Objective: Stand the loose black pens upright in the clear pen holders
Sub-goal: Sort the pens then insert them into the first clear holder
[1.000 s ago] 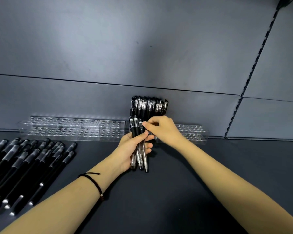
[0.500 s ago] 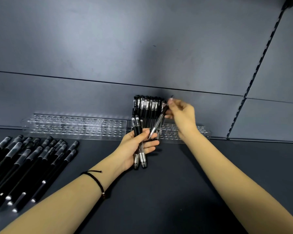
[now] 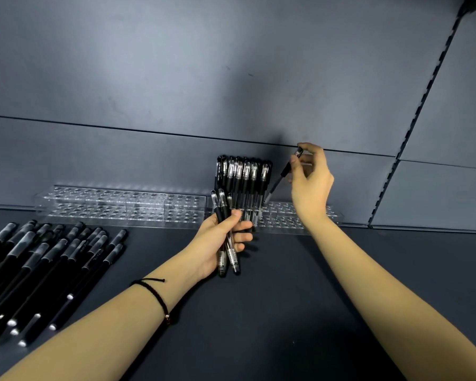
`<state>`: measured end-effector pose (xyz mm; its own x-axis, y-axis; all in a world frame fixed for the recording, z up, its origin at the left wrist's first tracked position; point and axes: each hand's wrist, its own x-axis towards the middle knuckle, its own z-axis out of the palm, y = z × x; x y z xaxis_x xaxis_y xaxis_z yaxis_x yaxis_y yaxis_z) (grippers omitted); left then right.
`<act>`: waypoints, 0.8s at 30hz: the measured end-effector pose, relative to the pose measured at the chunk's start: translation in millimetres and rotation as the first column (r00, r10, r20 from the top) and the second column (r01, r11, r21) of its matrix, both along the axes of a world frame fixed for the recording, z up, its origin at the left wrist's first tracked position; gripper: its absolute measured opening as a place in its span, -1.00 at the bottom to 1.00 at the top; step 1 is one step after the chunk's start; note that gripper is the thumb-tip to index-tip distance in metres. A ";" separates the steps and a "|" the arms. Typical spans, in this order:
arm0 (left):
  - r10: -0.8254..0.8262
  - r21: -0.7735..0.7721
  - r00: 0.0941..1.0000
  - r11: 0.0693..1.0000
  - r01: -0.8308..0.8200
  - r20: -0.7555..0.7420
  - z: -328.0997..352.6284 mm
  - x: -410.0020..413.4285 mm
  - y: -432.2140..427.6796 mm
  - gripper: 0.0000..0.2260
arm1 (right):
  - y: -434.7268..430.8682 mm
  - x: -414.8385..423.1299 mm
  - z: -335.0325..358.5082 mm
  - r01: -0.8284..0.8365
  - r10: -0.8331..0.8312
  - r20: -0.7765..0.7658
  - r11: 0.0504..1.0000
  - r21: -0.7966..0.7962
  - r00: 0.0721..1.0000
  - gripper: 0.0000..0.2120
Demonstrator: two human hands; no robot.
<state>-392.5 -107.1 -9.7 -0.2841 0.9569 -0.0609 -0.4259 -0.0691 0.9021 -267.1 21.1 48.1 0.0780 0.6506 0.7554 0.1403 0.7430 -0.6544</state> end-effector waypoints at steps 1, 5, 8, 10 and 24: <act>0.000 0.001 1.000 1.000 0.000 -0.001 0.1 0.0 -0.1 -0.71 | 0.0 -0.2 0.1 0.003 -0.003 0.028 1.000 0.012 1.000 -0.82; 0.004 -0.003 1.000 1.000 -0.004 -0.007 0.2 0.0 0.5 -0.72 | -0.9 -2.7 -10.6 -0.042 0.027 0.228 0.997 0.062 0.973 -0.80; 0.006 -0.002 1.000 1.000 -0.006 -0.003 0.2 0.4 0.2 -0.71 | -2.1 -3.5 -15.1 -0.062 0.049 0.304 0.998 0.034 0.951 -0.74; 0.008 -0.002 1.000 1.000 -0.008 -0.004 -0.1 0.5 -0.3 -0.70 | -2.0 -3.7 -8.1 -0.031 0.031 0.337 1.000 -0.005 0.941 -0.74; -0.025 0.033 0.991 0.999 0.030 -0.133 -0.1 1.3 -3.1 -0.68 | -31.8 -7.6 -9.1 -0.062 0.084 0.570 0.996 -0.057 0.817 -0.75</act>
